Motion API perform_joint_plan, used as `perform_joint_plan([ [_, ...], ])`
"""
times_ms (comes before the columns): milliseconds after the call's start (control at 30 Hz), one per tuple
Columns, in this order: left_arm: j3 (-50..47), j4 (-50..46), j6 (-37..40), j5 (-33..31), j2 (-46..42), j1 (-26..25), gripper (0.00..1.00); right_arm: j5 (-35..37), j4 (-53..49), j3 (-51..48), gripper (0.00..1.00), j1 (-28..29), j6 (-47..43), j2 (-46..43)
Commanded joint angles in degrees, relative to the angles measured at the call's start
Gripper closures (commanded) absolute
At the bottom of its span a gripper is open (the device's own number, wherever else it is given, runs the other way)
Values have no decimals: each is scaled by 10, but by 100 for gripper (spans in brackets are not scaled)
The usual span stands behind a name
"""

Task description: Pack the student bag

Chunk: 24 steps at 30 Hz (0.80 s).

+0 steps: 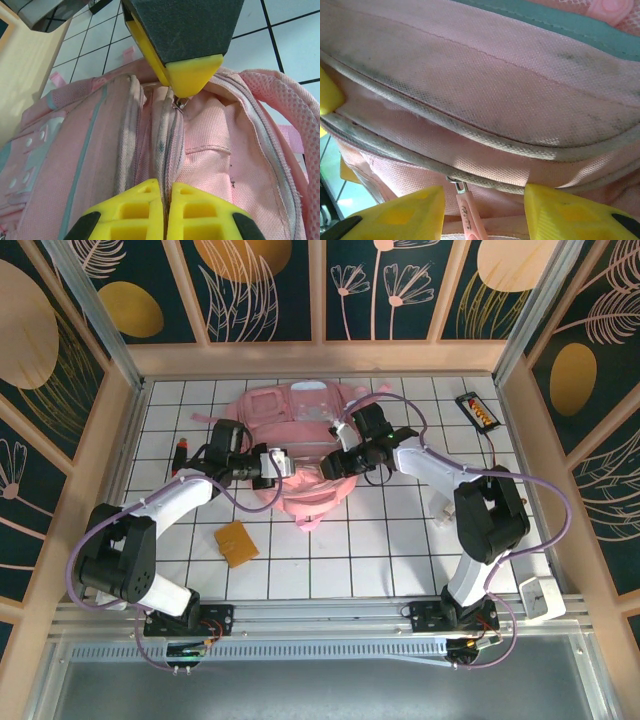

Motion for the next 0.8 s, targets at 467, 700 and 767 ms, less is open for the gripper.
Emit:
perform_joint_plan([
  [467, 25, 29, 2, 73, -13, 13, 100, -103, -70, 1, 91, 2, -69, 29],
  [700, 13, -4, 40, 72, -18, 32, 100, 8, -31, 10, 100, -59, -8, 28],
  [767, 2, -1, 42, 69, -27, 35, 100, 25, -11, 6, 100, -79, 6, 31],
])
